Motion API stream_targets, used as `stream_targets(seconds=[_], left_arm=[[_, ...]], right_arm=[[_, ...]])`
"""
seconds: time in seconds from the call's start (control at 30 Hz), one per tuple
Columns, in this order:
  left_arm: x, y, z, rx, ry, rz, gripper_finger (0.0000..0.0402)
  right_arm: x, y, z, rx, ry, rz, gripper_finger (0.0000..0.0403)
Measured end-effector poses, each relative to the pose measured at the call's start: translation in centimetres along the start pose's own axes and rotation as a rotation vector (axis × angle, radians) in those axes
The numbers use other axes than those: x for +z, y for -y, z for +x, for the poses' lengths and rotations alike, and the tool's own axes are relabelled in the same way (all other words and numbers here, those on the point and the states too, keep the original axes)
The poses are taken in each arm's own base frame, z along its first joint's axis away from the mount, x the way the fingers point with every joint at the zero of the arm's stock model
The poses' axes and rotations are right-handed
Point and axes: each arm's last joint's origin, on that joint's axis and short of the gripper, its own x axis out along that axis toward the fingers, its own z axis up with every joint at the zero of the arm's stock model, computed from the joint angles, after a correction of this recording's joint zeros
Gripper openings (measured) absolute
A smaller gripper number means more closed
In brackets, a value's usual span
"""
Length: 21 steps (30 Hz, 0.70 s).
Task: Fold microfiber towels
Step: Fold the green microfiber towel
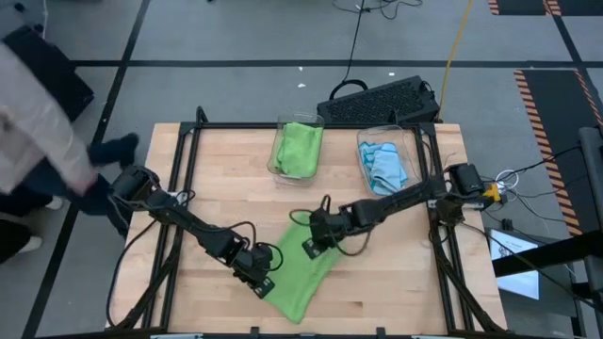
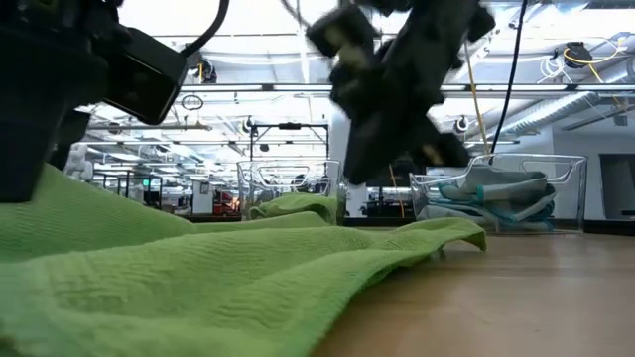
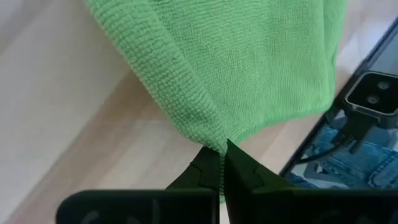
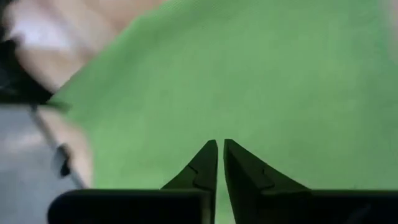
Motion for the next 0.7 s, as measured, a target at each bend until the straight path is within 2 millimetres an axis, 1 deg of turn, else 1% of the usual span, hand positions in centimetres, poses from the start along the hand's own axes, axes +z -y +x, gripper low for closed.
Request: stream_targets(seconds=[0.1,0.23,0.37,0.47,0.6,0.7], left_arm=[[-0.4,0.1,0.1,-0.003,-0.007,-0.009,0.0004],[-0.9,0.2,0.2,-0.007,-0.030,-0.015,0.0007],[-1.5,0.5,0.3,-0.018,-0.040,-0.021,0.0003],[-1.8,0.7,0.3,-0.034,-0.047,-0.035,0.0007],[-2.2,1.1,0.4,-0.065,-0.052,-0.058,0.0004],[-2.6,1.2,0.4,-0.070,-0.042,-0.085,0.0005]], right_arm=[[1.7,1.1,0.7,-0.035,0.014,0.012,0.0031],[3.4,2.6,1.7,-0.059,-0.007,0.010,0.0031],[4.1,3.9,3.2,-0.096,-0.034,-0.011,0.0021],[4.6,4.3,3.9,-0.087,-0.046,-0.017,0.0013],[5.3,4.6,4.2,-0.094,0.003,-0.032,0.0008],[6.4,5.1,4.0,-0.089,0.033,-0.032,0.0008]])
